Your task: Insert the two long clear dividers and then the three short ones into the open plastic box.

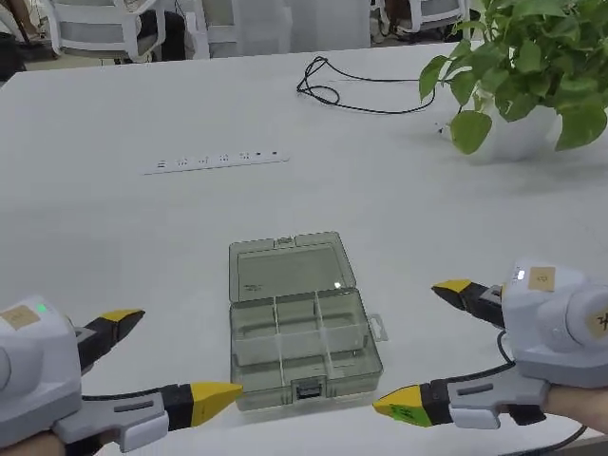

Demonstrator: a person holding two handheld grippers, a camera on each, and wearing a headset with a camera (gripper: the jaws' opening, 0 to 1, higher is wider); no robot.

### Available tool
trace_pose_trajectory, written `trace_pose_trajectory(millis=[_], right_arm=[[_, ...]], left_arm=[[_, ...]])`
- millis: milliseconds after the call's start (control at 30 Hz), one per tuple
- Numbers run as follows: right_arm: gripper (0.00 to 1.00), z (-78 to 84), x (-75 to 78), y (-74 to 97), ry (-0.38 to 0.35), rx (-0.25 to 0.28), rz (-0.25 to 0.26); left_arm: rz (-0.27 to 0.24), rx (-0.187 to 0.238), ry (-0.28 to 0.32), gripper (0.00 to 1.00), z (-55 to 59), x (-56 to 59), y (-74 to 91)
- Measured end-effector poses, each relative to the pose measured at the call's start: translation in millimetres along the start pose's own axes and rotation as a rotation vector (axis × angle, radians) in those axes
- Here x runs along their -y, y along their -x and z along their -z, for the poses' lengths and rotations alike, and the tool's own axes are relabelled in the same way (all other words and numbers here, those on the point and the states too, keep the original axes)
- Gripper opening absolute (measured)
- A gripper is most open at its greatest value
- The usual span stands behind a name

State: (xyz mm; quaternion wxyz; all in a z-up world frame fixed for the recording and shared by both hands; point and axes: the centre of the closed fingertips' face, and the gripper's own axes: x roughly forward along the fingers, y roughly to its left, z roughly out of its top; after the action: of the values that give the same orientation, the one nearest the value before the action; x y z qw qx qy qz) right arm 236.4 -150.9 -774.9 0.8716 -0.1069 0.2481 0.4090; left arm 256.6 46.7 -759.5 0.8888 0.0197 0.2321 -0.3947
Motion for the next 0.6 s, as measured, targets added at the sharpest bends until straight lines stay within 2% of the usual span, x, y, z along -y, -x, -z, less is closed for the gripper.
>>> trace_pose_trajectory(millis=[367, 600], right_arm=[[1.0, 4.4, -0.5, -1.0, 0.003, -0.016, -0.004], [1.0, 6.6, 0.9, -0.3, 0.005, -0.024, -0.001]], left_arm=[[-0.006, -0.011, 0.013, 1.0, 9.2, -0.2, 3.4], [-0.004, -0.013, 0.013, 1.0, 9.5, 0.0, 2.6]])
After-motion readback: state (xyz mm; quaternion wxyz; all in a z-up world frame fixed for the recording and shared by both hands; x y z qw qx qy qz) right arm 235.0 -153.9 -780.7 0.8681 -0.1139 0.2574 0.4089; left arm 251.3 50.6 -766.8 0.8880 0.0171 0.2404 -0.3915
